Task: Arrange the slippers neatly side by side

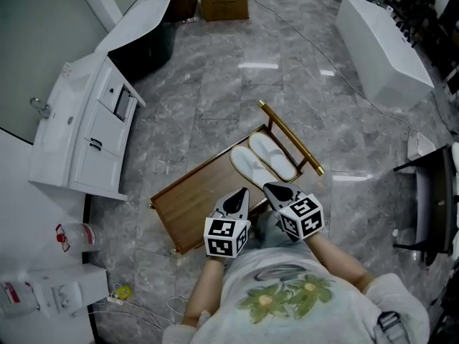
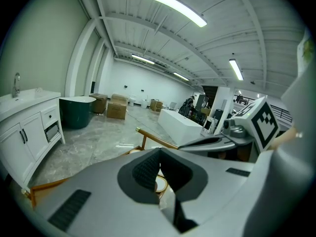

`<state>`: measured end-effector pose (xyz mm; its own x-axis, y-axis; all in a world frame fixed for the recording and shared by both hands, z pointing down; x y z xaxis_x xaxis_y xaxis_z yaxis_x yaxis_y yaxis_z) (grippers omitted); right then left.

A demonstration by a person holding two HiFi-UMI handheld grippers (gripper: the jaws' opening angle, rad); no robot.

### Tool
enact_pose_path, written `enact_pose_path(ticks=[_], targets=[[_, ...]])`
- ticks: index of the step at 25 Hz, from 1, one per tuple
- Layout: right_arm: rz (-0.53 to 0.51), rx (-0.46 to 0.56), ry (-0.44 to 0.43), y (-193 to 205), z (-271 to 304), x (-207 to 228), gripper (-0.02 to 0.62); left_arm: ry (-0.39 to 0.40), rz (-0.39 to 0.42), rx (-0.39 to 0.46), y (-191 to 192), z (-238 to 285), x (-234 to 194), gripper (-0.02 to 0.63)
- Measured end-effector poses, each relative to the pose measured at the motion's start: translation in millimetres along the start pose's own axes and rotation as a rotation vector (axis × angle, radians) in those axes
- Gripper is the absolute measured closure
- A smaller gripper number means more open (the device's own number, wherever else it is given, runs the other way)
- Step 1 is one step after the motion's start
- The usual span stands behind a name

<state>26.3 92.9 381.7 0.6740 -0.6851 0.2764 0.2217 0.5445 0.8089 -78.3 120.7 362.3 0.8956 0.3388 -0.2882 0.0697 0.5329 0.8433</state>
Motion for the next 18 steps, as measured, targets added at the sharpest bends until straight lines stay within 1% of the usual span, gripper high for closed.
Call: enact_pose_path(ticks=[18], targets=[[-0.016, -0.006, 0.018, 18.3, -16.0, -9.6, 0.591, 0.002, 0.008, -0.007, 13.7, -13.4, 12.7, 0.591]])
Point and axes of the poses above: the fingertips, and each gripper's own axes: z forward along the fingers, x to its right, y out of its underside, the point moved 4 cm from there along -z, backward along the fingers
